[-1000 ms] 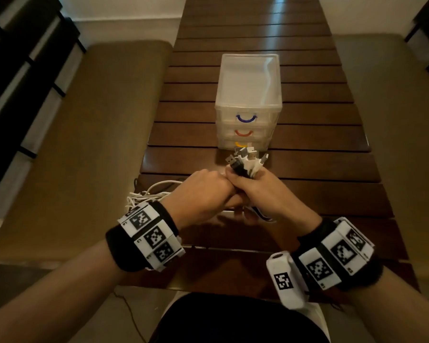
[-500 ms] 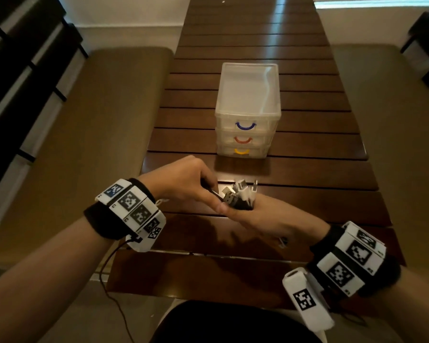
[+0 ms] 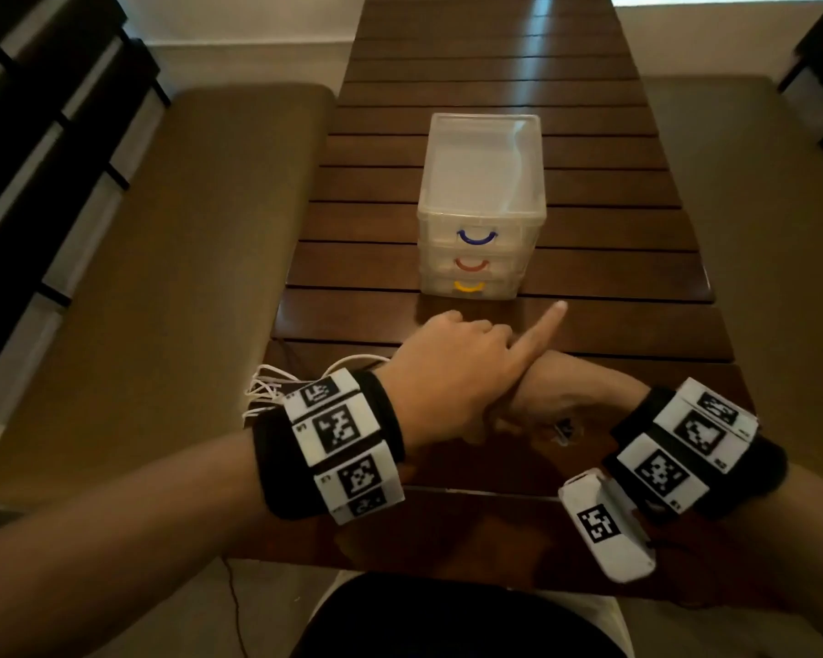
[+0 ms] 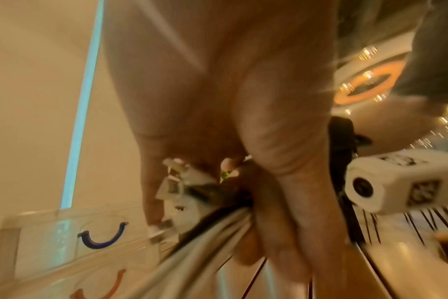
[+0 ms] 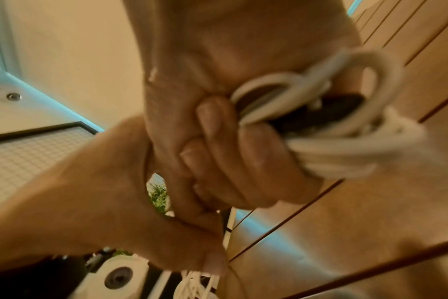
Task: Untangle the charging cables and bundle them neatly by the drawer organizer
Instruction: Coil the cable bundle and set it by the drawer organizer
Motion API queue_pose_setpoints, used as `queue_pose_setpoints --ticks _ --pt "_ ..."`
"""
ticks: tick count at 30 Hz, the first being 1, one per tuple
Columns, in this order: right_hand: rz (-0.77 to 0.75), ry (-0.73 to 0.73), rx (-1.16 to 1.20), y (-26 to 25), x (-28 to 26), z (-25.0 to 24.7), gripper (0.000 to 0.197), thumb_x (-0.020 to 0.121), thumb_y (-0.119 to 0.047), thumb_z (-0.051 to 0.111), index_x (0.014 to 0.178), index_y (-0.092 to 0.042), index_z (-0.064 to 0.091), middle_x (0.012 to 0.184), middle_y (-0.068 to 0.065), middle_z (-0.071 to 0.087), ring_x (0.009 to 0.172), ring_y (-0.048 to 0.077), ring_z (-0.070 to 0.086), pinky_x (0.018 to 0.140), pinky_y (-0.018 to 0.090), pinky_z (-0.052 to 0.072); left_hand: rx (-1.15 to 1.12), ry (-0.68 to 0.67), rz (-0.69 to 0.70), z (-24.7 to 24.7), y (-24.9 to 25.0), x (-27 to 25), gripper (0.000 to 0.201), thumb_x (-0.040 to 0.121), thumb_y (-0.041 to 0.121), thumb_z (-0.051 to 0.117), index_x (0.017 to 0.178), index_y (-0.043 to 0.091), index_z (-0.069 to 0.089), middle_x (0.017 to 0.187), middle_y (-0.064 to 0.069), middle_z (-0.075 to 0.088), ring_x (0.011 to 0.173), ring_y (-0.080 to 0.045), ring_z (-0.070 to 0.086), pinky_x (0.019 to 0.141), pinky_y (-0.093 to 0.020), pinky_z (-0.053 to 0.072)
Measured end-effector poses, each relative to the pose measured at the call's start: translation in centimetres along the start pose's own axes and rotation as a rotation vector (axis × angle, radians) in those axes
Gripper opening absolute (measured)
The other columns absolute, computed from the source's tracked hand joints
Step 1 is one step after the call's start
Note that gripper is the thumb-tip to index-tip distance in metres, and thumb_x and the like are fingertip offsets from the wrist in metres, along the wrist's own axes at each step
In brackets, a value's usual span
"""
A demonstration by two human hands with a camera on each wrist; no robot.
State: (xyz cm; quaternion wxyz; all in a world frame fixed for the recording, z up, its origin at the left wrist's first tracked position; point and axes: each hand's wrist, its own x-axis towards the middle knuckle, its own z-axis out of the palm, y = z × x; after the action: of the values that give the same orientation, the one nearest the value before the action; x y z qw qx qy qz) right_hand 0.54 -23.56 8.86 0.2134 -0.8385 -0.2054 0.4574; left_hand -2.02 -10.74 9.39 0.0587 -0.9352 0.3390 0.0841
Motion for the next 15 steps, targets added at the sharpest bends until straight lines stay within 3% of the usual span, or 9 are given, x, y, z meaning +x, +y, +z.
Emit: queue_pose_setpoints --ticks 2,4,5,8,9,12,15 --pt "-0.064 -0.030 0.062 0.4 0.1 0.2 0.005 0.089 -0.021 0.068 0.087 -0.017 0.071 0.077 0.001 0.065 0.062 0.011 0.054 0.052 0.017 0.041 0.048 -0.002 0.006 0.5 -0.2 0.1 0.133 0.066 0.053 0.079 0.152 0.011 -0.014 0.119 -0.004 0.060 0.101 -0.021 0.060 0.079 -0.033 0.042" --pt "-0.062 -0.079 0.180 0.8 0.1 0.6 0.012 0.081 -0.015 0.071 0.092 -0.020 0.073 0.078 0.006 0.066 0.054 0.010 0.051 0.048 0.021 0.040 0.125 0.007 0.053 0.9 -0.3 -0.1 0.119 0.076 0.044 0.074 0.153 0.009 -0.010 0.107 -0.002 0.065 0.094 -0.021 0.063 0.069 -0.031 0.037" --pt "-0.045 -0.082 0.221 0.8 0.1 0.5 0.014 0.078 -0.013 0.072 0.093 -0.014 0.072 0.072 0.007 0.063 0.051 0.012 0.049 0.047 0.023 0.039 0.143 0.004 0.067 0.9 -0.5 -0.3 0.108 0.082 0.042 0.068 0.153 0.007 -0.005 0.104 -0.001 0.066 0.091 -0.021 0.064 0.066 -0.031 0.037" --pt "-0.059 -0.137 0.373 1.0 0.5 0.5 0.016 0.085 -0.013 0.073 0.094 -0.001 0.068 0.050 0.000 0.050 0.037 0.011 0.041 0.041 0.022 0.037 0.093 -0.025 0.048 0.7 -1.6 -0.2 0.090 0.084 0.042 0.065 0.151 0.006 0.017 0.114 -0.003 0.065 0.099 -0.024 0.065 0.065 -0.033 0.039" --pt "-0.093 -0.188 0.432 0.9 0.4 0.2 0.009 0.089 -0.014 0.069 0.092 -0.005 0.071 0.048 0.001 0.048 0.034 0.011 0.041 0.039 0.021 0.038 0.075 -0.020 0.043 0.7 -2.0 0.0 0.084 0.083 0.041 0.066 0.148 0.008 0.024 0.115 -0.003 0.065 0.101 -0.025 0.065 0.065 -0.033 0.040" --pt "-0.159 -0.261 0.531 1.0 0.5 -0.7 0.026 0.096 -0.018 0.062 0.072 -0.023 0.071 0.051 0.006 0.049 0.039 0.015 0.051 0.046 0.030 0.053 0.097 0.014 0.086 0.5 -2.7 0.6 0.049 0.086 0.035 0.061 0.128 0.013 0.048 0.109 -0.002 0.066 0.098 -0.025 0.065 0.061 -0.031 0.035" --pt "-0.135 -0.280 0.534 1.1 0.2 -0.9 0.018 0.096 -0.025 0.062 0.079 -0.023 0.067 0.053 0.006 0.047 0.043 0.016 0.050 0.057 0.038 0.059 0.087 0.011 0.115 0.6 -2.9 1.0 0.027 0.092 0.027 0.054 0.115 0.014 0.056 0.106 -0.004 0.066 0.096 -0.026 0.064 0.062 -0.032 0.038"
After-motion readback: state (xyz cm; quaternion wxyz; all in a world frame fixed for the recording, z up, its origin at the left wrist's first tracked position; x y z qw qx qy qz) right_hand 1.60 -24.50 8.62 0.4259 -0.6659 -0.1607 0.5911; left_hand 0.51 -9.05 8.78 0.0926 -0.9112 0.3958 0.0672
